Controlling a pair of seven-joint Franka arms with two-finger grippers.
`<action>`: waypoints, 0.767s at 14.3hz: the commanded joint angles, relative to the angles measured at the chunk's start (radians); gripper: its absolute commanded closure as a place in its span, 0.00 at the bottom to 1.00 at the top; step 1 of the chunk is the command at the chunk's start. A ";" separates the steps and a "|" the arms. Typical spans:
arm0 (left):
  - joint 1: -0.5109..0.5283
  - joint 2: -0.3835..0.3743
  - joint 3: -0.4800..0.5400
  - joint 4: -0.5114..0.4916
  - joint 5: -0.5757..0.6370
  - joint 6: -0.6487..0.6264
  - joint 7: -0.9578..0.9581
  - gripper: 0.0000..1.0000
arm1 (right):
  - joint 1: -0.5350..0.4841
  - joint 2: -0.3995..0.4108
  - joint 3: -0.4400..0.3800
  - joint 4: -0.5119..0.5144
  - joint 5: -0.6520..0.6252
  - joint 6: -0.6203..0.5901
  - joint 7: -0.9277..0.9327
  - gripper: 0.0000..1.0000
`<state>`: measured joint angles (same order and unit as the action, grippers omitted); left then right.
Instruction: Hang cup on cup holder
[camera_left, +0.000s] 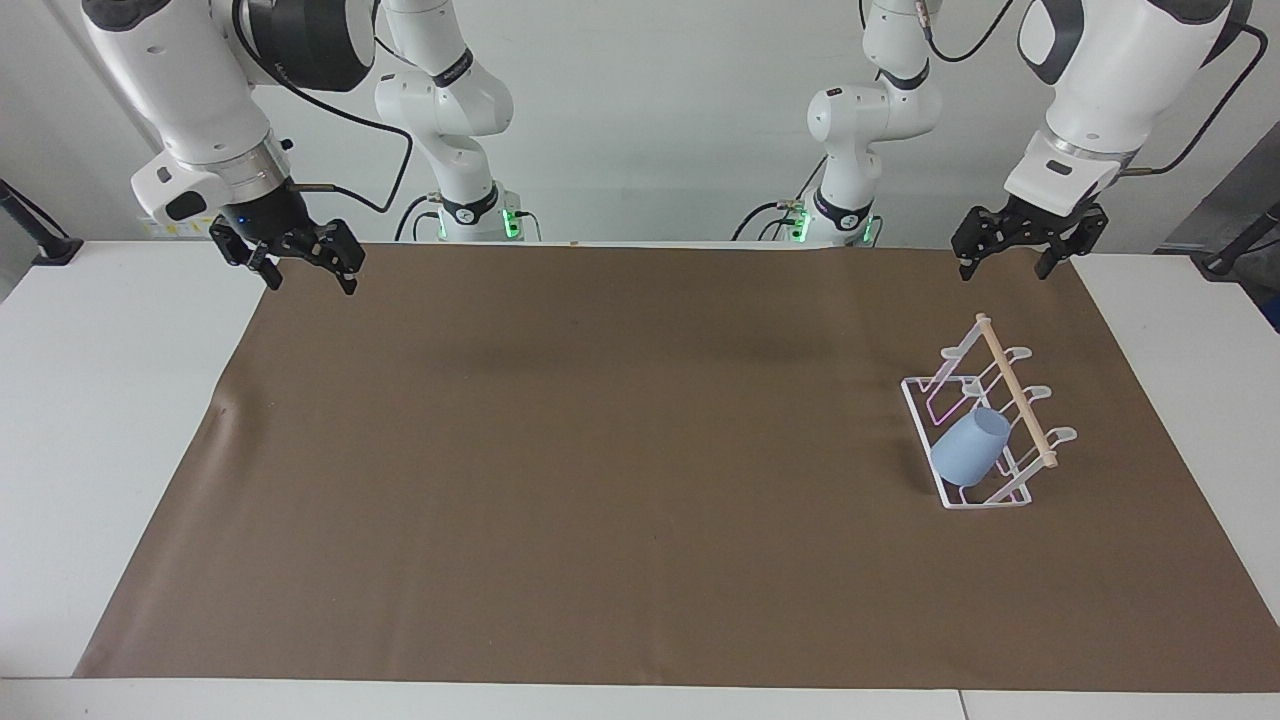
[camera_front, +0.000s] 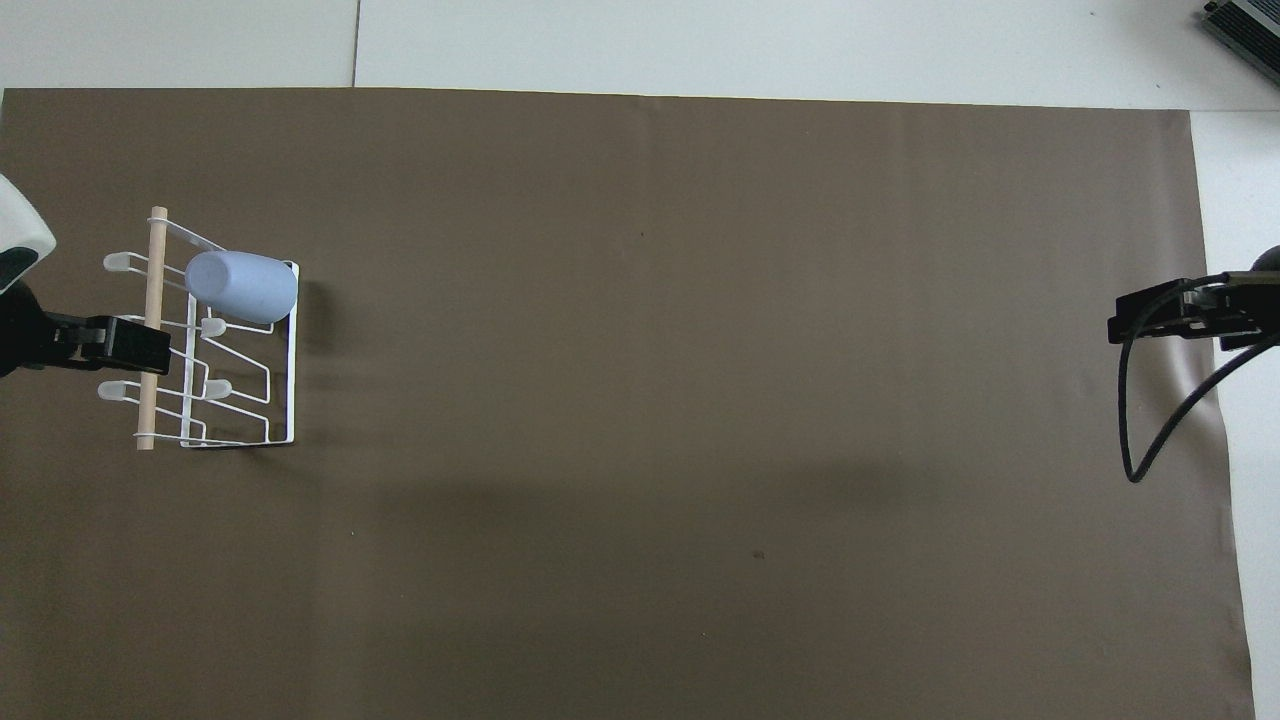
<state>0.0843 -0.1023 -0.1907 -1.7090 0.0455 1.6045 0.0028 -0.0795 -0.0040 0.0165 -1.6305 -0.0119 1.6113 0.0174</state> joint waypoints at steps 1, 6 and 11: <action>0.005 -0.016 0.014 0.015 -0.065 -0.014 0.010 0.00 | 0.001 -0.014 -0.001 -0.017 0.018 0.004 0.010 0.00; 0.012 -0.004 0.016 0.045 -0.102 0.019 -0.026 0.00 | 0.001 -0.014 -0.001 -0.017 0.018 0.004 0.010 0.00; 0.012 0.006 0.017 0.080 -0.105 -0.028 -0.020 0.00 | 0.001 -0.014 -0.001 -0.017 0.018 0.004 0.010 0.00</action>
<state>0.0900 -0.1075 -0.1733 -1.6529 -0.0416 1.6040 -0.0131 -0.0794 -0.0040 0.0165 -1.6306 -0.0119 1.6113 0.0174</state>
